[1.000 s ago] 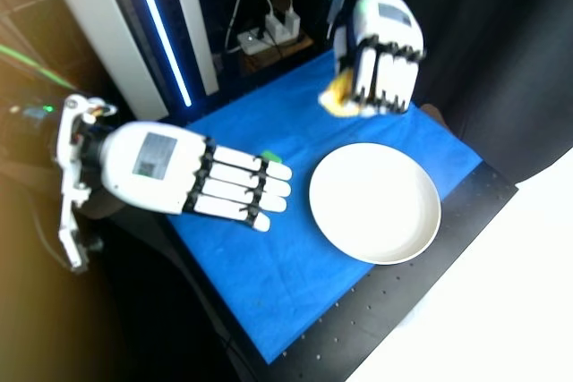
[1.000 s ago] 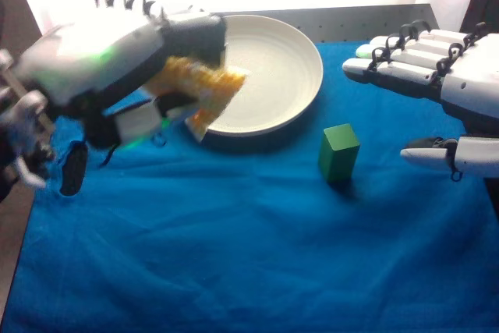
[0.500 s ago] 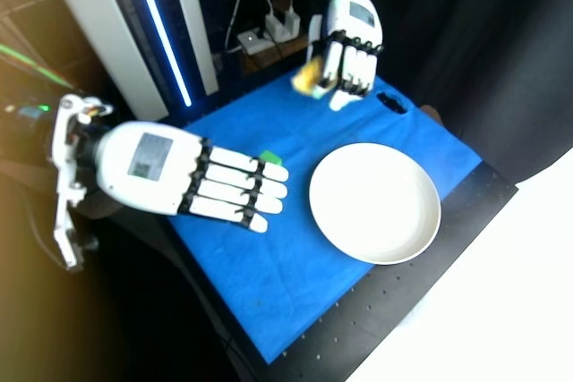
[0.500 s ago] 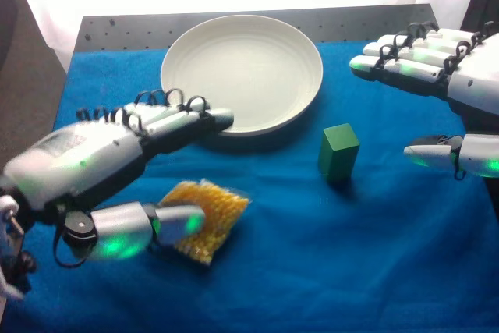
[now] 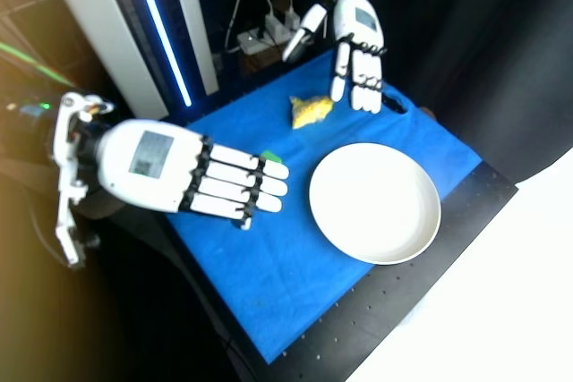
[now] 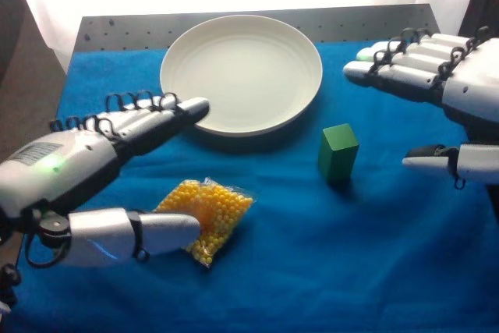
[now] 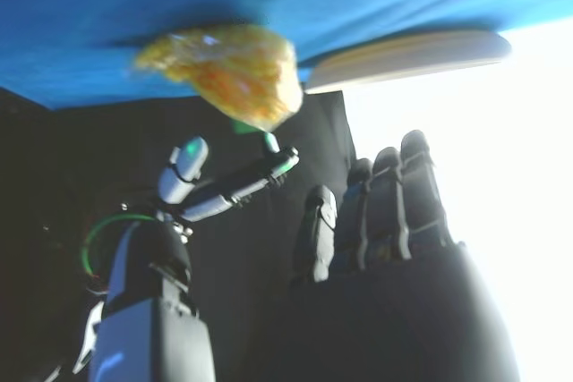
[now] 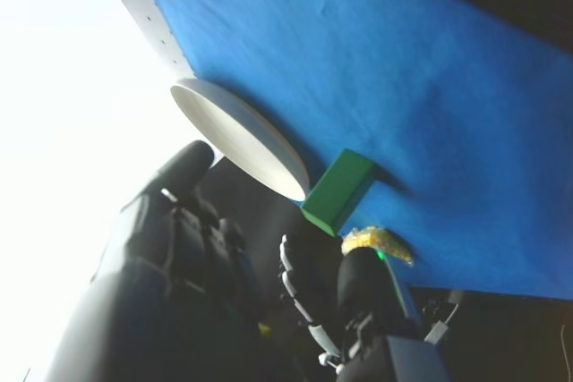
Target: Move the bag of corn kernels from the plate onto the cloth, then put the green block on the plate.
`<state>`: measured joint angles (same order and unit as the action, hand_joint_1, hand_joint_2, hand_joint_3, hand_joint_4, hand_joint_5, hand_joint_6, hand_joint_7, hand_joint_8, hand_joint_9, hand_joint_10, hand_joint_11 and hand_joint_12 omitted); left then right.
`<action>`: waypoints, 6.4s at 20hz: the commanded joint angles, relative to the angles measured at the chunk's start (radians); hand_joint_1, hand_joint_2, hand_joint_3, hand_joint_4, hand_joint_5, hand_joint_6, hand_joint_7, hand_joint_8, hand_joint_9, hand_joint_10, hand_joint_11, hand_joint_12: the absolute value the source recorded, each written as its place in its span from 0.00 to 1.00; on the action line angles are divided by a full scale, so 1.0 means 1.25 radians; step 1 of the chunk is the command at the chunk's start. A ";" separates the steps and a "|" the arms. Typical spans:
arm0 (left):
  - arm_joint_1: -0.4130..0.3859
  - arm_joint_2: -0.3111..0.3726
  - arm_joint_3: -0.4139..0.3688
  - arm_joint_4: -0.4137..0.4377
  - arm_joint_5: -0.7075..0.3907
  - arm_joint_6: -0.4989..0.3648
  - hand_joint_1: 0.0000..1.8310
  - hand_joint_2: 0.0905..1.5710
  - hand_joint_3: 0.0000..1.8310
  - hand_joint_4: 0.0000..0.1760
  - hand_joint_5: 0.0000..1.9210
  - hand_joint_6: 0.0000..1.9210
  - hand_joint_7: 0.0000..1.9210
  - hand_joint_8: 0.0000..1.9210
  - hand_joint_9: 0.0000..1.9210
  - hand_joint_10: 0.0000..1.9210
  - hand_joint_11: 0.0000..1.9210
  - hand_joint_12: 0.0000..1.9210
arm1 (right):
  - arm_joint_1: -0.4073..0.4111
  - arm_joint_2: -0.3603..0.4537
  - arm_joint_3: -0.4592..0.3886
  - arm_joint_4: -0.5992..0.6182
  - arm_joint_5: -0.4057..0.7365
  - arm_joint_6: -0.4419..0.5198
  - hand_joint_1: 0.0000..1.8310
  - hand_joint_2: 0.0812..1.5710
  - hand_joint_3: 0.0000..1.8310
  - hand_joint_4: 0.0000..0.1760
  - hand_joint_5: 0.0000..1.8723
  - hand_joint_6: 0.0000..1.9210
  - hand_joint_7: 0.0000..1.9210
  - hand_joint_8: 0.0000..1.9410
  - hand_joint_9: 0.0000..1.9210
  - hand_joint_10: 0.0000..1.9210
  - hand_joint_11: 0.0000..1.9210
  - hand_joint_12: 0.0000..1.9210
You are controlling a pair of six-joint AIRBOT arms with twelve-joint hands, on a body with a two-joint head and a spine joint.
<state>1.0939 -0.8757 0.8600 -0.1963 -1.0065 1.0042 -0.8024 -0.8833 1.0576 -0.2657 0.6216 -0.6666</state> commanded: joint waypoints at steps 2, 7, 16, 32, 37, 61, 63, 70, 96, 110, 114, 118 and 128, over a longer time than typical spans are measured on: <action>-0.006 0.018 -0.004 -0.037 -0.164 0.032 0.19 0.69 0.01 0.90 0.00 0.00 0.00 0.00 0.00 0.00 0.00 0.00 | 0.007 0.001 0.018 -0.022 0.115 0.070 0.41 0.80 0.00 0.00 0.00 0.00 0.00 0.00 0.00 0.00 0.00 0.29; 0.000 0.032 -0.004 -0.110 -0.256 0.057 0.26 0.75 0.01 0.83 0.00 0.00 0.00 0.00 0.00 0.00 0.00 0.00 | 0.007 -0.078 0.086 -0.041 0.111 0.131 0.46 0.75 0.00 0.00 0.04 0.00 0.07 0.00 0.08 0.08 0.00 0.53; 0.021 0.033 -0.008 -0.144 -0.297 0.058 0.28 0.76 0.00 0.69 0.00 0.00 0.00 0.00 0.00 0.00 0.00 0.00 | 0.007 -0.140 0.122 -0.053 0.090 0.161 0.58 0.73 0.00 0.00 0.16 0.23 0.26 0.27 0.26 0.60 0.20 0.88; 0.041 0.030 -0.011 -0.169 -0.314 0.058 0.21 0.80 0.00 0.65 0.00 0.00 0.00 0.00 0.00 0.00 0.00 0.00 | 0.031 -0.165 0.136 -0.073 0.094 0.176 0.74 0.77 0.00 0.00 0.33 0.69 0.42 0.68 0.44 0.79 0.42 0.90; 0.045 0.028 -0.011 -0.174 -0.316 0.057 0.27 0.81 0.00 0.61 0.01 0.00 0.00 0.00 0.00 0.00 0.00 0.00 | 0.091 -0.143 0.135 -0.126 0.122 0.225 0.65 0.80 0.00 0.00 0.32 0.74 0.43 0.75 0.42 0.80 0.38 0.95; 0.046 -0.008 0.012 -0.187 -0.306 0.041 0.27 0.81 0.00 0.55 0.03 0.00 0.00 0.00 0.00 0.00 0.00 0.00 | 0.329 -0.519 0.481 -0.395 -0.247 0.370 0.48 0.76 0.00 0.00 0.03 0.08 0.07 0.04 0.03 0.14 0.01 0.47; 0.046 -0.008 0.011 -0.188 -0.306 0.041 0.26 0.81 0.00 0.53 0.02 0.00 0.00 0.00 0.00 0.00 0.00 0.00 | 0.329 -0.518 0.479 -0.398 -0.254 0.370 0.37 0.76 0.00 0.08 0.00 0.00 0.00 0.00 0.00 0.00 0.00 0.03; 0.048 -0.009 0.008 -0.195 -0.309 0.041 0.26 0.79 0.00 0.74 0.04 0.00 0.00 0.00 0.00 0.00 0.02 0.01 | 0.330 -0.453 0.423 -0.411 -0.205 0.392 0.28 0.64 0.05 0.37 0.00 0.00 0.00 0.00 0.00 0.00 0.00 0.18; 0.119 0.031 -0.036 -0.267 -0.437 0.041 0.25 0.85 0.00 0.32 0.00 0.00 0.00 0.00 0.00 0.00 0.01 0.00 | 0.310 0.043 -0.005 -0.842 0.007 0.634 0.46 0.70 0.01 0.00 0.10 0.02 0.10 0.00 0.03 0.18 0.00 0.61; 0.124 0.029 -0.036 -0.275 -0.439 0.041 0.23 0.88 0.00 0.24 0.00 0.00 0.00 0.00 0.00 0.00 0.00 0.00 | 0.310 -0.161 0.077 -1.135 0.055 0.856 0.50 0.74 0.00 0.00 0.11 0.00 0.11 0.00 0.05 0.19 0.00 0.73; 0.124 0.028 -0.036 -0.276 -0.437 0.041 0.23 0.87 0.00 0.25 0.00 0.00 0.00 0.00 0.00 0.00 0.00 0.00 | 0.292 -0.193 0.093 -1.146 0.054 0.860 0.57 0.71 0.00 0.00 0.25 0.04 0.26 0.03 0.19 0.30 0.00 0.83; 0.124 0.027 -0.036 -0.276 -0.436 0.041 0.24 0.87 0.00 0.32 0.00 0.00 0.00 0.00 0.00 0.00 0.00 0.00 | 0.272 -0.202 0.103 -1.149 0.054 0.873 0.55 0.80 0.00 0.00 0.36 0.73 0.39 0.27 0.33 0.54 0.20 0.83; 0.124 0.023 -0.035 -0.278 -0.437 0.041 0.24 0.88 0.00 0.30 0.00 0.00 0.00 0.00 0.00 0.00 0.00 0.00 | 0.271 -0.192 0.104 -1.188 0.054 0.916 0.72 0.78 0.00 0.00 0.39 0.78 0.32 0.69 0.40 0.73 0.31 0.77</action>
<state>1.2537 -0.8452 0.8124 -0.5644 -1.4338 1.0569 -0.4690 -1.1213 1.1870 -1.8004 0.6750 0.4755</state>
